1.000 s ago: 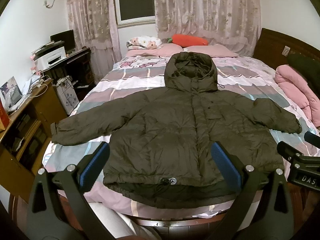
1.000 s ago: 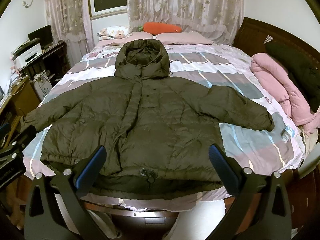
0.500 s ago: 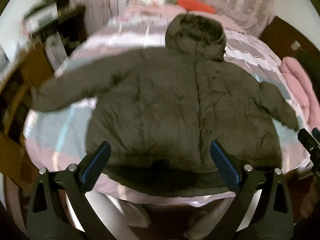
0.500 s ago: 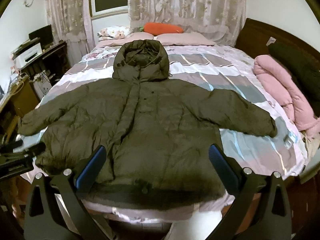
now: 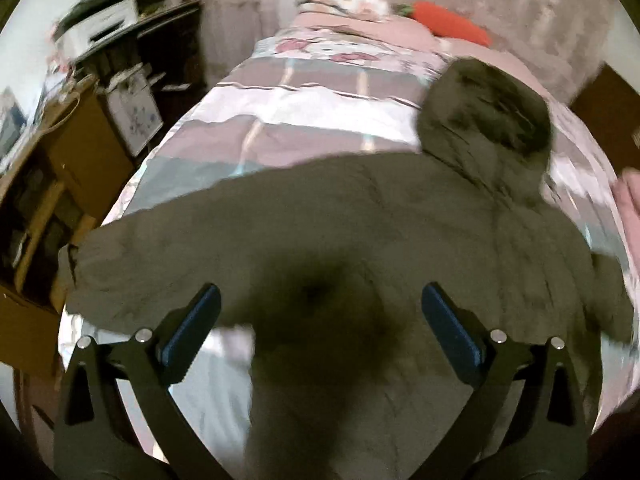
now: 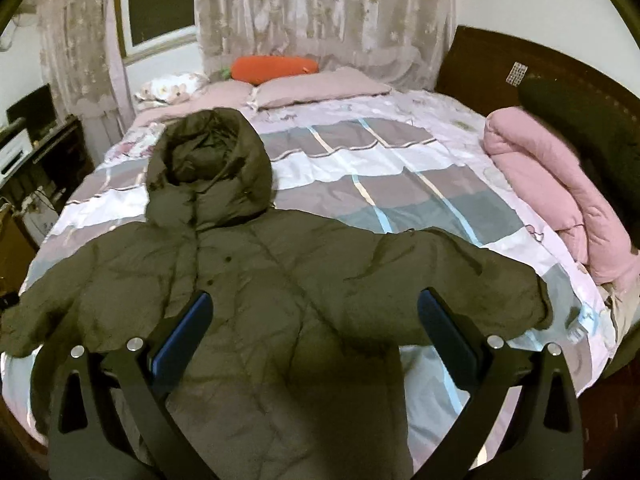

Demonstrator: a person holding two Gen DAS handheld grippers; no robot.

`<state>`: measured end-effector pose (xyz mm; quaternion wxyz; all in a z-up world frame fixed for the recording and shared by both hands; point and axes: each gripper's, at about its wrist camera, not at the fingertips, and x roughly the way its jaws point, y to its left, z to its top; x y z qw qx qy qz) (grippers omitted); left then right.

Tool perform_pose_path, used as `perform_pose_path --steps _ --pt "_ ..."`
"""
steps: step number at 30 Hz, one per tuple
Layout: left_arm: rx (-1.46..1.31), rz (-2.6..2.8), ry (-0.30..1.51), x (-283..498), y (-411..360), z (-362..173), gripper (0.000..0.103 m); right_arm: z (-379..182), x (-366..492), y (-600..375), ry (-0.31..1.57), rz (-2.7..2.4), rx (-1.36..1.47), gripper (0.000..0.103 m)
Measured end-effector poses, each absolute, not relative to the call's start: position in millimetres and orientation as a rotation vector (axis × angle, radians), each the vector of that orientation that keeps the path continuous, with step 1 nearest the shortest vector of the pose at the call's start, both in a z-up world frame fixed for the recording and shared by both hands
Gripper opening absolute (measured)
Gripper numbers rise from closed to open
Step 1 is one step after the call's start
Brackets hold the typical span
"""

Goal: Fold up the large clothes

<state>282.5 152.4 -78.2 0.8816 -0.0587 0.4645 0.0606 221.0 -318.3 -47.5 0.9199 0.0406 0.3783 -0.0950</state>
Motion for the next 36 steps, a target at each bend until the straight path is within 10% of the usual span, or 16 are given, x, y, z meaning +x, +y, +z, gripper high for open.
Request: perform_pose_path --steps 21,24,25,27,36 --pt "0.026 -0.147 0.925 674 -37 -109 0.099 -126 642 -263 0.989 -0.03 -0.062 0.102" --pt "0.081 -0.053 1.034 714 -57 -154 0.071 -139 660 -263 0.991 -0.055 -0.012 0.101" --pt "0.116 -0.039 1.084 724 -65 -172 0.036 -143 664 -263 0.985 -0.034 0.016 0.078" --pt "0.154 -0.006 1.096 726 -72 -187 0.025 -157 672 -260 1.052 0.024 0.03 0.012" --pt "0.024 0.06 1.002 672 -57 -138 0.011 -124 615 -275 0.917 0.088 0.109 0.008"
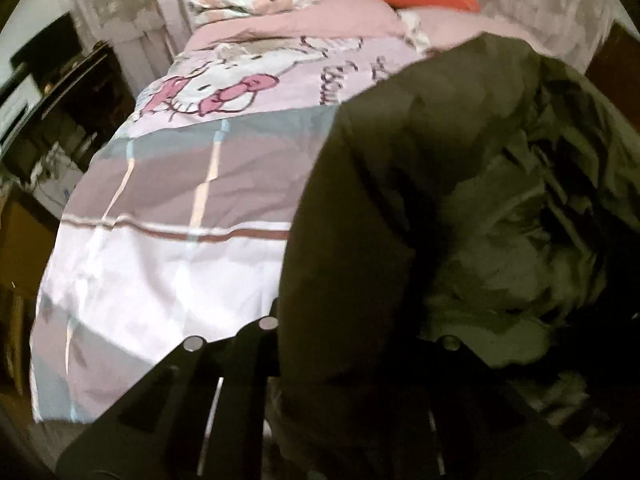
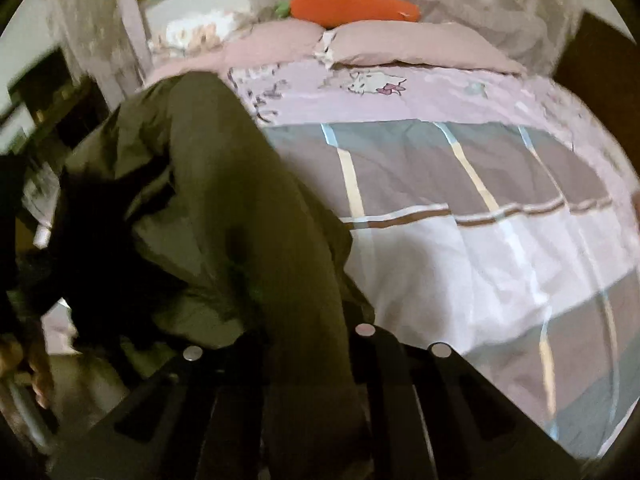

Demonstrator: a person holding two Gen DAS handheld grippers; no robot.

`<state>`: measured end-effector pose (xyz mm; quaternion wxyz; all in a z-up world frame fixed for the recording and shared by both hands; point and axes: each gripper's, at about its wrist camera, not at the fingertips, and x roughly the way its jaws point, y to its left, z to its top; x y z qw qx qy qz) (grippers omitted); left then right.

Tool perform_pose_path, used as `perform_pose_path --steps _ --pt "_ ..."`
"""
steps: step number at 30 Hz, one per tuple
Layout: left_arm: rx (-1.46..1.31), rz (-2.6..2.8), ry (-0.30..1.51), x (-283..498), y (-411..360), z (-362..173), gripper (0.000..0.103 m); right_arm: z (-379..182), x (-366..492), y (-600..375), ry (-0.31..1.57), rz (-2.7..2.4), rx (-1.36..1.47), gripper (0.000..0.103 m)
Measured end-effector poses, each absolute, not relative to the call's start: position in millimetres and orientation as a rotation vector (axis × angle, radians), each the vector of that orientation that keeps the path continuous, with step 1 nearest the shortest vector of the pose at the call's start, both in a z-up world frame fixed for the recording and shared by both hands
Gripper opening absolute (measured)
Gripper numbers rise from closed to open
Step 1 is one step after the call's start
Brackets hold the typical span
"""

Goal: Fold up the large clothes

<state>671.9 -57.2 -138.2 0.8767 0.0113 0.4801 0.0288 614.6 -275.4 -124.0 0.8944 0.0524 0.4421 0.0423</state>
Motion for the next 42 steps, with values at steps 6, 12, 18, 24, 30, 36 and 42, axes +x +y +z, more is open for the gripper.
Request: perform_pose_path --steps 6,12,18,24,30,36,42 --pt "-0.018 0.056 0.806 535 -44 -75 0.011 -71 500 -264 0.788 0.165 0.077 0.009" --pt "-0.011 0.061 0.679 364 -23 -69 0.011 -47 362 -254 0.66 0.193 0.037 0.009" --pt "0.19 0.0 0.65 235 -27 -114 0.013 -97 253 -262 0.729 0.169 0.154 0.009" --pt "0.238 -0.008 0.795 201 -21 -170 0.021 -176 216 -256 0.887 0.109 0.154 0.01" --pt "0.187 -0.067 0.867 178 -13 -181 0.101 -197 200 -240 0.931 0.096 0.113 0.02" --pt "0.296 -0.204 0.933 152 -1 -182 0.101 -179 178 -222 0.995 0.213 0.048 0.066" --pt "0.254 -0.5 0.89 114 13 -117 0.101 -126 127 -238 0.962 0.304 0.05 0.09"
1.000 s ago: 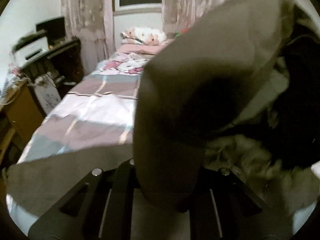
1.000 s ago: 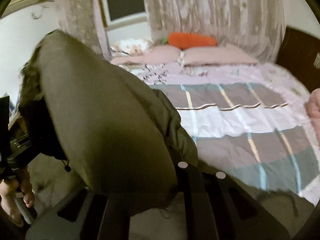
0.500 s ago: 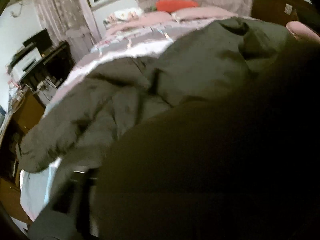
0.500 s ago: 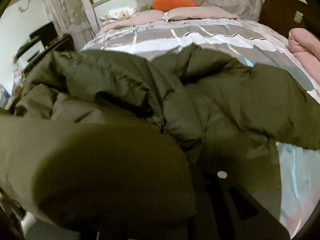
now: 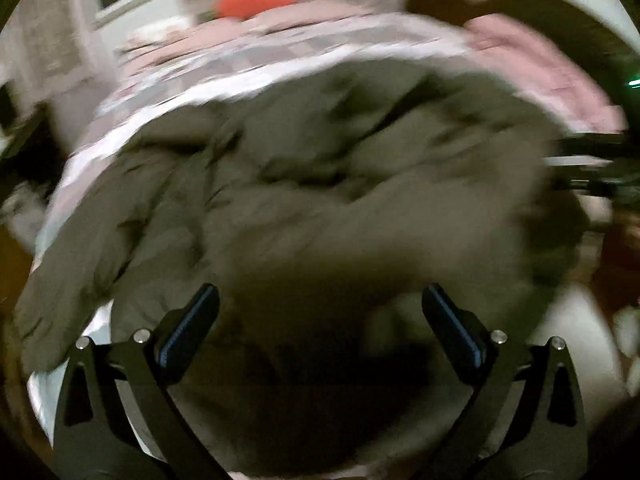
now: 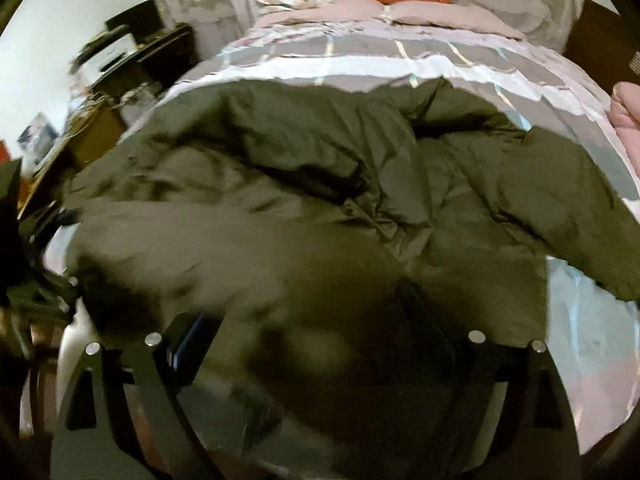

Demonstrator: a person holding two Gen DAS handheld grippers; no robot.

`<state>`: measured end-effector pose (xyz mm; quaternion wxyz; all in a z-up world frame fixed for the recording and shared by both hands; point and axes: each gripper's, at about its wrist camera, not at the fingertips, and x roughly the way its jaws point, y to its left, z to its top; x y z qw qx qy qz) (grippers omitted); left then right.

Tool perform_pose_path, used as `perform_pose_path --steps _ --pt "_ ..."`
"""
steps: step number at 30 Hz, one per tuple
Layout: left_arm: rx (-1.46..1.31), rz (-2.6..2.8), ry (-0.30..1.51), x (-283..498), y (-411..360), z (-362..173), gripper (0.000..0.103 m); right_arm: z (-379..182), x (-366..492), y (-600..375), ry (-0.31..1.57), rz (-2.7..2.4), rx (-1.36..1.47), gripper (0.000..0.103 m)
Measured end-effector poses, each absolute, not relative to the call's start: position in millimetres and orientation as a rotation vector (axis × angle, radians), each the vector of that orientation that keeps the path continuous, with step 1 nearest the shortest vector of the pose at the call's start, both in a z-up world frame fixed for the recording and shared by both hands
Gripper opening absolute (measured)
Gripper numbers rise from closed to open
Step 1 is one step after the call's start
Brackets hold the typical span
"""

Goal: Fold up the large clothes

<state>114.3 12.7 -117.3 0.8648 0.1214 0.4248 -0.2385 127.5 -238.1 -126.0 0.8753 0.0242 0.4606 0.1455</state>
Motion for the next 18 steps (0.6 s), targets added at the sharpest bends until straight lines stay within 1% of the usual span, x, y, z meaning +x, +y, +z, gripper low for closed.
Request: perform_pose_path --steps 3,4,6,7,9,10,11,12,13,15,16,18 --pt "0.224 -0.55 0.732 104 17 -66 0.101 -96 124 -253 0.86 0.329 0.152 0.091" --pt "0.172 -0.555 0.681 107 19 -48 0.101 -90 127 -257 0.826 0.331 0.197 0.091" --pt "0.056 -0.517 0.617 123 20 -30 0.101 -79 140 -259 0.703 0.246 0.252 0.091" --pt "-0.014 -0.414 0.612 140 20 -27 0.101 -77 145 -257 0.654 0.185 0.246 0.091" --pt "-0.133 -0.194 0.625 173 13 -38 0.101 -85 162 -242 0.522 0.012 0.217 0.091" --pt "-0.202 -0.109 0.555 178 10 -49 0.101 -92 168 -235 0.501 -0.023 0.226 0.091" --pt "-0.227 -0.069 0.522 187 9 -61 0.101 -107 182 -227 0.516 -0.054 0.254 0.091" --pt "-0.208 -0.019 0.553 205 -1 -82 0.101 -126 200 -219 0.578 -0.062 0.287 0.091" --pt "-0.172 0.015 0.643 229 -12 -107 0.101 -146 218 -212 0.65 -0.069 0.303 0.091" --pt "-0.142 0.011 0.74 251 -27 -149 0.101 -183 240 -200 0.744 -0.099 0.287 0.091" --pt "-0.114 0.023 0.74 254 -28 -158 0.101 -192 243 -196 0.753 -0.114 0.258 0.091" --pt "-0.062 0.035 0.698 250 -34 -164 0.101 -190 242 -192 0.738 -0.11 0.245 0.091"
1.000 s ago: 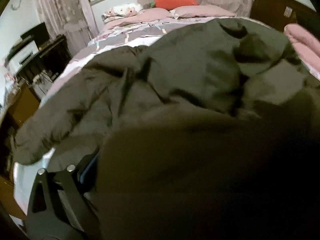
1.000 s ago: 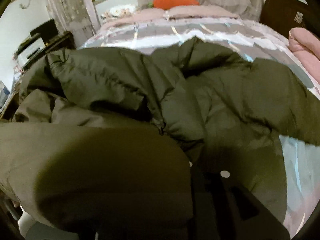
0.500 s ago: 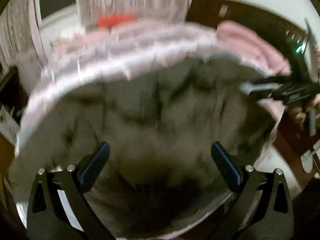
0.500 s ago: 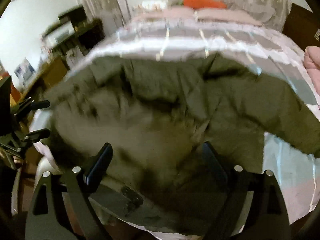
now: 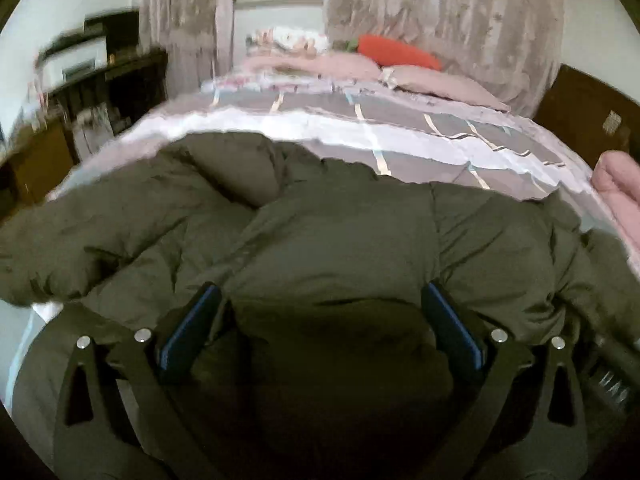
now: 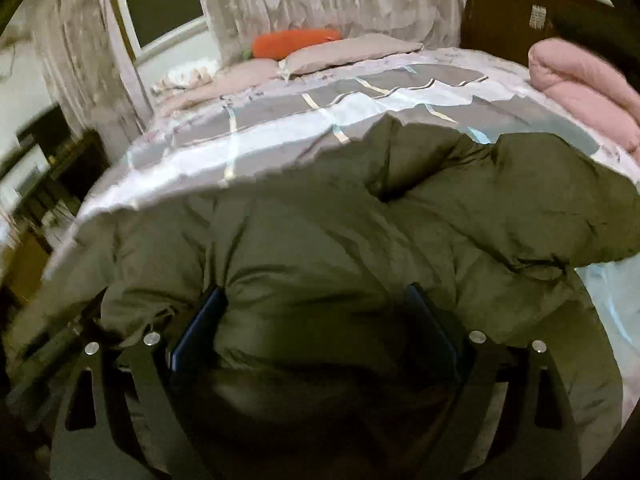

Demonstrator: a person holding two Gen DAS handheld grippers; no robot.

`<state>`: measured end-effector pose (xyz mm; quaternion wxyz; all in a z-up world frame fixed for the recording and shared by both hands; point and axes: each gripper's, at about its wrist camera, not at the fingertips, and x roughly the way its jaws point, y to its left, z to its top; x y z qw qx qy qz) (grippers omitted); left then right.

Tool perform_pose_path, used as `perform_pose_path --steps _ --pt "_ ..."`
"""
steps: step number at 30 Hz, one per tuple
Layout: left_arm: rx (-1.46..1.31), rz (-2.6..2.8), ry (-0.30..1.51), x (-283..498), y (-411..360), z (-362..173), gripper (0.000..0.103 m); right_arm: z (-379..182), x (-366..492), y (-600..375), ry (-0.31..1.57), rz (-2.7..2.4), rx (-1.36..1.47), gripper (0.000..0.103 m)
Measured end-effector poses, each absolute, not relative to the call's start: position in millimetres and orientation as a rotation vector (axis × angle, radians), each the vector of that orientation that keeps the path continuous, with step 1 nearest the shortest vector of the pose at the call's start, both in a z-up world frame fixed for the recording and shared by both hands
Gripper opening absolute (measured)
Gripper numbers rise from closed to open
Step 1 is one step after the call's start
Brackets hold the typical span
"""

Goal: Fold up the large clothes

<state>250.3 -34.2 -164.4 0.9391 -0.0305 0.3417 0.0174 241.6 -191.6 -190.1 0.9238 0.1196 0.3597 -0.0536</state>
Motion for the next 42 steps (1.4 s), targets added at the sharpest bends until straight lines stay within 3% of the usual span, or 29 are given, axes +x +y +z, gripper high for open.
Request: perform_pose_path --steps 22,31,36,42 --pt "-0.023 0.035 0.712 414 -56 -191 0.101 -213 400 -192 0.718 -0.143 0.095 0.1" --pt "0.001 0.023 0.775 405 -53 -175 0.101 -197 399 -201 0.806 -0.112 0.123 0.1" --pt "-0.045 -0.063 0.786 362 -36 -151 0.101 -170 353 -215 0.763 -0.049 0.126 0.1" --pt "-0.147 0.005 0.936 325 5 -177 0.101 -206 313 -248 1.002 -0.093 0.271 0.1"
